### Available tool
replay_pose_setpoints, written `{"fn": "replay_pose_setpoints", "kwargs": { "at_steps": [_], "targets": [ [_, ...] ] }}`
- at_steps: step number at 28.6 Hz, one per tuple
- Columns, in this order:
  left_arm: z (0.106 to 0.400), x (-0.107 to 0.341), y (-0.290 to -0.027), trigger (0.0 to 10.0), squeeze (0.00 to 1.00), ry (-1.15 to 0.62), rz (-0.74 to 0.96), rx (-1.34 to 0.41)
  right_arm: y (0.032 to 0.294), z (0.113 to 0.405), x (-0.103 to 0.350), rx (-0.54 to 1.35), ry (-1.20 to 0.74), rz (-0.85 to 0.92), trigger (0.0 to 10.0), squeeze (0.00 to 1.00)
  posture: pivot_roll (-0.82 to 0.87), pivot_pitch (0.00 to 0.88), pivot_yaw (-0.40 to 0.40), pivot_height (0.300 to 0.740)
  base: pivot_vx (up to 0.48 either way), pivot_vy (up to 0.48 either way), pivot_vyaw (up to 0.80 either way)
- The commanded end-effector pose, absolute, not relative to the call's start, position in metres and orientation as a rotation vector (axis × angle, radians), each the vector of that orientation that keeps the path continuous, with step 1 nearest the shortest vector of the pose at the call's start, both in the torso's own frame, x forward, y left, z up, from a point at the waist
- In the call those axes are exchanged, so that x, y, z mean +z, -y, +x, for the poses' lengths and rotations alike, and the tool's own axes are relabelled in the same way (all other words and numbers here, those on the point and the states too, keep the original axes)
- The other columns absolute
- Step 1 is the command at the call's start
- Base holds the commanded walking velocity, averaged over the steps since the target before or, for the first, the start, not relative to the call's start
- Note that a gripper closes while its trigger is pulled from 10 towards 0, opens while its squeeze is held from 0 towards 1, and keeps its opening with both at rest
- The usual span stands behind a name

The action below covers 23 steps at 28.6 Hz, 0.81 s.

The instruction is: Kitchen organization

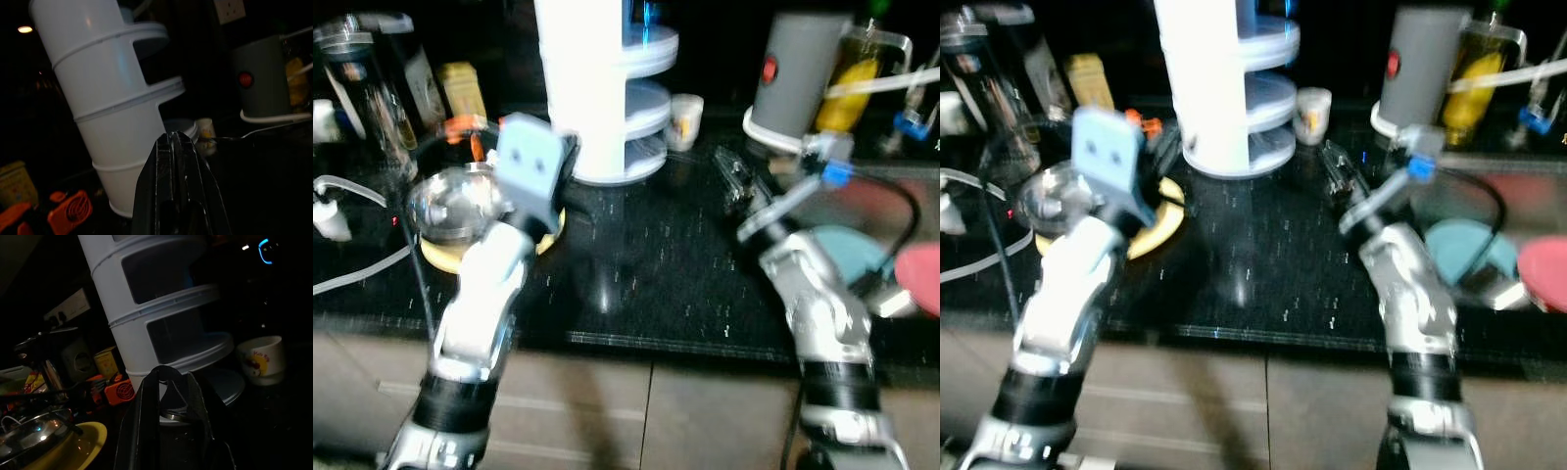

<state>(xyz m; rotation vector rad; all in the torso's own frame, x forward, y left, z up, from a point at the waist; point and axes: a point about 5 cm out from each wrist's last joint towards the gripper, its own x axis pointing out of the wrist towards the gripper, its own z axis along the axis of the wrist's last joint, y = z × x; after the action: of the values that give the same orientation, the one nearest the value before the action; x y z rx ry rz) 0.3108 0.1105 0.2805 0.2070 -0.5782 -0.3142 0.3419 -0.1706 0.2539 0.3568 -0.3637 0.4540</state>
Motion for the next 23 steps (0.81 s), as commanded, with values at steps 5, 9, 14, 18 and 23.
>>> {"fn": "replay_pose_setpoints", "kwargs": {
  "at_steps": [5, 9, 14, 18, 23],
  "targets": [
    [0.3103, 0.2802, -0.114, 10.0, 0.0, 0.571, 0.199, -0.3, 0.1653, 0.3413, 0.2559, 0.468, 0.369, 0.336, 10.0, 0.0, -0.01, 0.0, 0.011, 0.74, 0.0, -0.461, 0.0],
    [0.3101, 0.2796, -0.1133, 10.0, 0.0, 0.57, 0.195, -0.302, 0.1649, 0.341, 0.2561, 0.469, 0.368, 0.332, 10.0, 0.0, -0.01, 0.0, 0.01, 0.74, 0.0, -0.459, 0.0],
    [0.3103, 0.2794, -0.1123, 10.0, 0.0, 0.569, 0.187, -0.304, 0.1639, 0.3418, 0.2556, 0.468, 0.355, 0.318, 10.0, 0.0, -0.01, 0.0, 0.007, 0.74, 0.0, -0.447, 0.0],
    [0.3103, 0.2795, -0.1115, 10.0, 0.0, 0.569, 0.182, -0.304, 0.1633, 0.3424, 0.2551, 0.469, 0.347, 0.308, 10.0, 0.0, -0.01, 0.0, 0.004, 0.74, 0.0, -0.436, 0.0],
    [0.3102, 0.2802, -0.1112, 10.0, 0.0, 0.575, 0.161, -0.299, 0.1619, 0.3427, 0.2544, 0.471, 0.343, 0.291, 10.0, 0.0, -0.01, 0.0, 0.002, 0.74, 0.0, -0.086, 0.0]
  ]
}}
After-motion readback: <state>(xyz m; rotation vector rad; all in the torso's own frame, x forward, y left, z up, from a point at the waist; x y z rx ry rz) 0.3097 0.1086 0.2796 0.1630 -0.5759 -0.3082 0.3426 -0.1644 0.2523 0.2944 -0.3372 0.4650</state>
